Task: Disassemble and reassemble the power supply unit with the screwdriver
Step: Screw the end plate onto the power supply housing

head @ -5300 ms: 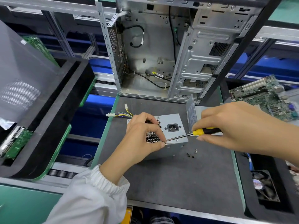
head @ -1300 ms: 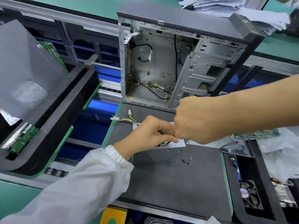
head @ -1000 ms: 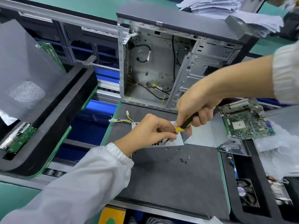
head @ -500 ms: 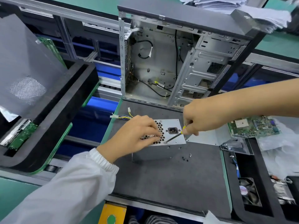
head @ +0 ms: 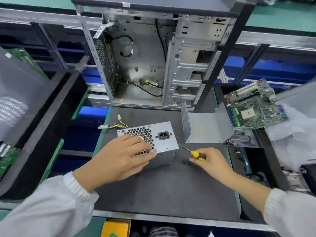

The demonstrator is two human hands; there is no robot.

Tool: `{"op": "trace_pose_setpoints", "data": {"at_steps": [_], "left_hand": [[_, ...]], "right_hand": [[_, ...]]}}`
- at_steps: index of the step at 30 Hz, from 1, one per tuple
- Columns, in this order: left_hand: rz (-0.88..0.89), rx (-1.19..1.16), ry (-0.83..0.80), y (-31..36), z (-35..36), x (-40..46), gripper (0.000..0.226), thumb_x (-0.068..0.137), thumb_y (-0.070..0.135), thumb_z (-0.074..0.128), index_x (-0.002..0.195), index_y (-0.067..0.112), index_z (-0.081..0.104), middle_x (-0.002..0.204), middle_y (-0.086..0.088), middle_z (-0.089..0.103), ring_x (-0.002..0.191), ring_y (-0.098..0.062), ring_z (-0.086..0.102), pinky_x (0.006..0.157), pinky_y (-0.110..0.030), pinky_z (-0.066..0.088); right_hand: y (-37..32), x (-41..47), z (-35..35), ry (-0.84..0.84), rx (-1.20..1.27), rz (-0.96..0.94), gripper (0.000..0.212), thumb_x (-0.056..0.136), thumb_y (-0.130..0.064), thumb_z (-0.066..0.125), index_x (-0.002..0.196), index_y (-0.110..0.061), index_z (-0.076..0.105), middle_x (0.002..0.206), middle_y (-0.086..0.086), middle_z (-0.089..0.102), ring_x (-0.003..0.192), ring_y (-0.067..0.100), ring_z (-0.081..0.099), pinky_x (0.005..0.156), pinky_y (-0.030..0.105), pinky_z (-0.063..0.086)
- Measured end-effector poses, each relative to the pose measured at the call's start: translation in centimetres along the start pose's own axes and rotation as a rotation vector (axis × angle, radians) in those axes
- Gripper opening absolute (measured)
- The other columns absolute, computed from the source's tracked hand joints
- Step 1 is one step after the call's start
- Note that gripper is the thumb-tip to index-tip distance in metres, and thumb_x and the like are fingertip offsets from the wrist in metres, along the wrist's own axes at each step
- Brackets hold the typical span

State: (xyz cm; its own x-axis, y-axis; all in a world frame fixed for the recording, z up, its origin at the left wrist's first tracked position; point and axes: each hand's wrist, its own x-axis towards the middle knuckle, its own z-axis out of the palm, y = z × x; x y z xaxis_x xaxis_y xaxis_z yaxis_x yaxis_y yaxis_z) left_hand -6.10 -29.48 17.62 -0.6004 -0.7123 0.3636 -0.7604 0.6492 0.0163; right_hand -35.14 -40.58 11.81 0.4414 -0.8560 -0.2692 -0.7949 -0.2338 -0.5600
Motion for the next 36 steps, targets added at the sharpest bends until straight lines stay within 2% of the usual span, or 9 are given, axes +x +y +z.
{"op": "trace_pose_setpoints", "data": {"at_steps": [3,7,14,18,22,26,31,33,36], "left_hand": [[-0.065,-0.030,0.008,0.3,0.0,0.1,0.028,0.091,0.023,0.059,0.111,0.010,0.074,0.104,-0.008,0.070,0.083,-0.030,0.065,0.068,-0.040,0.054],[-0.089,-0.062,0.029,0.4,0.0,0.6,0.026,0.089,0.020,0.058,0.105,0.009,0.076,0.098,-0.010,0.070,0.078,-0.031,0.065,0.065,-0.040,0.053],[-0.141,-0.130,0.095,0.4,0.4,0.7,0.023,0.092,0.021,0.058,0.101,0.013,0.077,0.096,-0.007,0.069,0.076,-0.027,0.062,0.063,-0.040,0.050],[-0.370,-0.272,0.306,0.9,0.6,1.1,0.021,0.092,0.021,0.061,0.096,0.009,0.078,0.092,-0.003,0.069,0.078,-0.022,0.061,0.071,-0.043,0.047],[-0.636,-0.497,0.476,1.9,-0.2,2.9,0.009,0.085,0.012,0.071,0.091,0.008,0.078,0.077,0.000,0.070,0.074,-0.019,0.062,0.076,-0.042,0.047],[-0.809,-0.927,0.419,1.8,-1.3,3.9,0.013,0.091,0.013,0.066,0.087,0.009,0.077,0.075,0.004,0.073,0.071,-0.006,0.063,0.072,-0.017,0.048],[-0.905,-1.443,0.500,0.9,-1.7,1.3,0.029,0.095,0.023,0.053,0.088,0.010,0.078,0.083,-0.006,0.074,0.069,-0.010,0.060,0.062,-0.018,0.048],[-0.941,-1.497,0.512,0.4,-1.9,-0.3,0.025,0.092,0.024,0.057,0.088,0.012,0.079,0.082,-0.006,0.073,0.067,-0.008,0.060,0.059,-0.017,0.047],[-1.030,-1.362,0.547,-0.4,-2.0,-2.6,0.023,0.089,0.030,0.064,0.089,0.013,0.079,0.081,-0.007,0.073,0.064,-0.009,0.057,0.056,-0.017,0.045]], "right_hand": [[1.7,0.3,3.1,0.103,0.134,0.012,0.006,0.082,-0.029,0.073,0.080,-0.024,0.072,0.071,-0.003,0.056,0.057,0.017,0.056,0.059,0.038,0.049],[2.7,1.2,3.7,0.204,0.241,-0.015,0.003,0.079,-0.022,0.076,0.082,-0.023,0.073,0.072,-0.004,0.054,0.061,0.016,0.053,0.060,0.043,0.050],[3.7,1.3,2.8,0.109,0.188,-0.106,0.022,0.078,-0.019,0.077,0.069,-0.031,0.060,0.072,-0.004,0.052,0.063,0.009,0.051,0.059,0.026,0.040],[2.0,0.6,1.9,0.141,0.327,-0.074,0.017,0.083,-0.018,0.071,0.071,-0.016,0.059,0.060,0.000,0.052,0.051,0.013,0.044,0.055,0.028,0.039],[-3.3,-0.6,-1.6,0.257,0.555,-0.158,0.011,0.087,-0.017,0.068,0.078,-0.023,0.063,0.046,-0.005,0.051,0.042,0.009,0.042,0.048,0.013,0.036],[-11.5,-0.9,-3.8,0.087,0.656,-0.393,0.006,0.086,-0.024,0.069,0.090,-0.026,0.072,0.054,-0.012,0.055,0.046,0.007,0.042,0.048,0.011,0.036],[-17.0,0.2,-1.8,0.004,0.701,-0.496,0.004,0.086,-0.017,0.067,0.087,-0.016,0.071,0.067,-0.011,0.063,0.057,0.004,0.052,0.054,0.012,0.040],[-17.7,0.4,-0.5,-0.011,0.691,-0.490,0.005,0.085,-0.017,0.069,0.087,-0.021,0.071,0.074,-0.001,0.068,0.064,0.017,0.056,0.058,0.026,0.047],[-17.9,0.7,1.3,-0.066,0.634,-0.450,0.011,0.083,-0.020,0.071,0.082,-0.030,0.070,0.073,0.006,0.066,0.063,0.017,0.053,0.062,0.028,0.045]]}}
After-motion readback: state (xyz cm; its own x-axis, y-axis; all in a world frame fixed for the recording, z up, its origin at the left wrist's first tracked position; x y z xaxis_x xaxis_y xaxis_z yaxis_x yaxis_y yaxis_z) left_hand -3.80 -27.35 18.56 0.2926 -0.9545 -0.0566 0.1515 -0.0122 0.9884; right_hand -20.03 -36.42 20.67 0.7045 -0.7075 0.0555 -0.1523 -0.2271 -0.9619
